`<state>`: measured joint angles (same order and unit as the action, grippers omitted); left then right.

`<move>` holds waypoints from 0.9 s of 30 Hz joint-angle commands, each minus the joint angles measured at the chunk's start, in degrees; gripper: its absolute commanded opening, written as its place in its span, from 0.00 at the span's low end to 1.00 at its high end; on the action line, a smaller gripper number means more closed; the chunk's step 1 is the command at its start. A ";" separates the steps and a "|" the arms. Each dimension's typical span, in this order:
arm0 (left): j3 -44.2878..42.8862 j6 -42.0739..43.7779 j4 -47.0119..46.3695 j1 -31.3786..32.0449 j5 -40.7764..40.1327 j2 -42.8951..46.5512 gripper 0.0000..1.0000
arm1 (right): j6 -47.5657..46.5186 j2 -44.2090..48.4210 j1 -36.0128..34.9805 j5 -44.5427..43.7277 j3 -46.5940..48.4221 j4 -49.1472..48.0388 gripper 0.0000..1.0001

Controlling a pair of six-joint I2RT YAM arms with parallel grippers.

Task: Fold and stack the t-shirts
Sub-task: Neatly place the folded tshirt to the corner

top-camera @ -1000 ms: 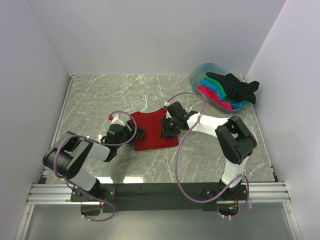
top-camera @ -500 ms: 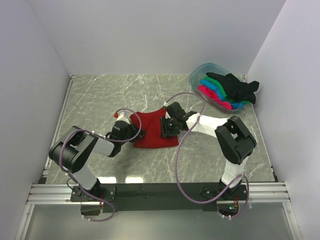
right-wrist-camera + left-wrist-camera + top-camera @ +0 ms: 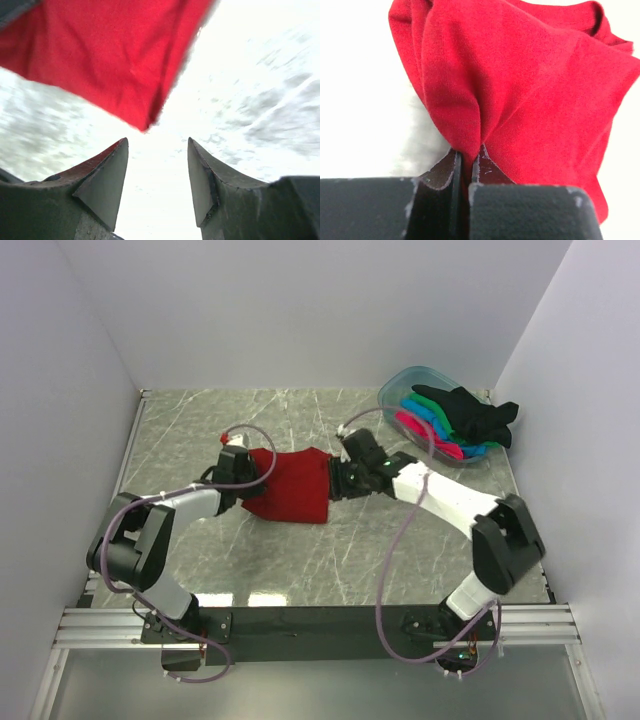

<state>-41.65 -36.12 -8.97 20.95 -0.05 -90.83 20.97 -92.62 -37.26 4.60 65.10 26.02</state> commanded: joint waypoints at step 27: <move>-31.72 38.92 13.36 -24.54 -4.61 -18.77 0.00 | -5.24 24.15 15.45 13.94 -5.16 -5.72 0.62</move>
<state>-67.72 -2.92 4.32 -0.36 -6.20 -108.33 16.80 -71.07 -23.20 15.05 60.71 23.88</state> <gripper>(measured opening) 0.065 0.617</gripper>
